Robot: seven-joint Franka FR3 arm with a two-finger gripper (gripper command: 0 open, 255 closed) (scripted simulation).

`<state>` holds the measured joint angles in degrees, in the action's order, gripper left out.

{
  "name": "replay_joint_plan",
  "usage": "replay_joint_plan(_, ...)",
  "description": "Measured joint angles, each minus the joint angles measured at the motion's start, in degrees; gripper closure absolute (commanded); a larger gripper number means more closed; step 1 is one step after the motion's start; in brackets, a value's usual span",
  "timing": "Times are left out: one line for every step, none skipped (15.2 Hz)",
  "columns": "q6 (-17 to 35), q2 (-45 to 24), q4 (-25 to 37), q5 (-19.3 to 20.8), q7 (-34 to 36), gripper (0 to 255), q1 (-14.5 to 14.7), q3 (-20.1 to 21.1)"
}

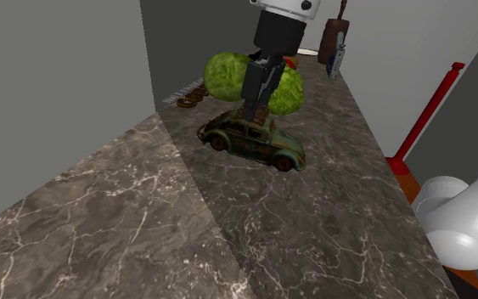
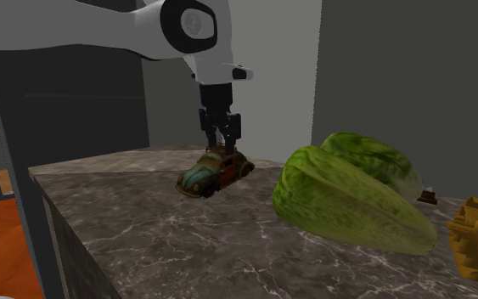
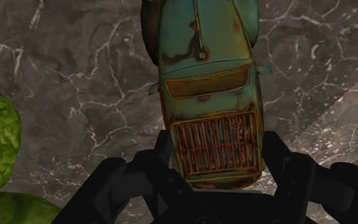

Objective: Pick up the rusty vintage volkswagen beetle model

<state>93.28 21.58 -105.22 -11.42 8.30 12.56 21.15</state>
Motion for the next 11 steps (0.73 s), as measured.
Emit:
replay_joint_plan(-0.7,-0.3,1.0,0.1,0.1,255,0.0,0.0)
replay_joint_plan(-1.6,-0.5,2.0,0.2,0.2,255,-0.1,-0.1)
replay_joint_plan(-2.4,-0.8,3.2,0.3,0.4,255,-0.1,0.0)
replay_joint_plan(-3.1,-1.1,4.2,0.4,0.5,255,-0.2,0.0)
replay_joint_plan(-3.8,-1.4,5.2,0.5,0.5,255,-0.2,-0.1)
replay_joint_plan(-4.7,-2.0,6.7,0.7,0.9,255,-0.3,0.1)
replay_joint_plan(-5.5,-2.3,7.7,0.8,0.9,255,-0.3,0.0)
replay_joint_plan(-6.1,-2.8,8.8,0.9,1.1,255,-0.4,0.1)
replay_joint_plan(-7.0,-3.4,10.3,1.1,1.3,255,-0.4,0.1)
replay_joint_plan(-7.9,-3.8,11.6,1.2,1.5,255,-0.5,0.2)
replay_joint_plan(-8.8,-4.3,13.0,1.4,1.7,255,-0.5,0.3)
